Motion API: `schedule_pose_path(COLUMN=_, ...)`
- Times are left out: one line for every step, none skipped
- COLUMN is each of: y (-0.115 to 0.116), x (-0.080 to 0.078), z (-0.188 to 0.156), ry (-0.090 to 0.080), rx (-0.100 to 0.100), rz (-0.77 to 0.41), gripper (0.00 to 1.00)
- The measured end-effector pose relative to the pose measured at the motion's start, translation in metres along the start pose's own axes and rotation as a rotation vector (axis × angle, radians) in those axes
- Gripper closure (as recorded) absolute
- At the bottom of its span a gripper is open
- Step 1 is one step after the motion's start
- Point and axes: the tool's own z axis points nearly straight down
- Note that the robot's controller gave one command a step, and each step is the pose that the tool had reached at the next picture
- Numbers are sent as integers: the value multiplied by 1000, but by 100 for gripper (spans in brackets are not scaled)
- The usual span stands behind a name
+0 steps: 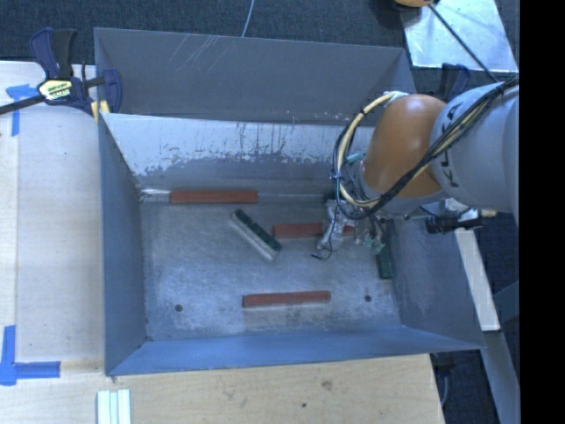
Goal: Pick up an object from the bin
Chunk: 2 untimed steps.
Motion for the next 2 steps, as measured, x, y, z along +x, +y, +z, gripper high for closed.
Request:
schedule_pose_path(y=-1, x=4, z=4, ry=14, rx=3, rz=-1, gripper=0)
schedule_pose_path(y=-1, x=4, z=4, ry=14, rx=3, rz=-2, gripper=0)
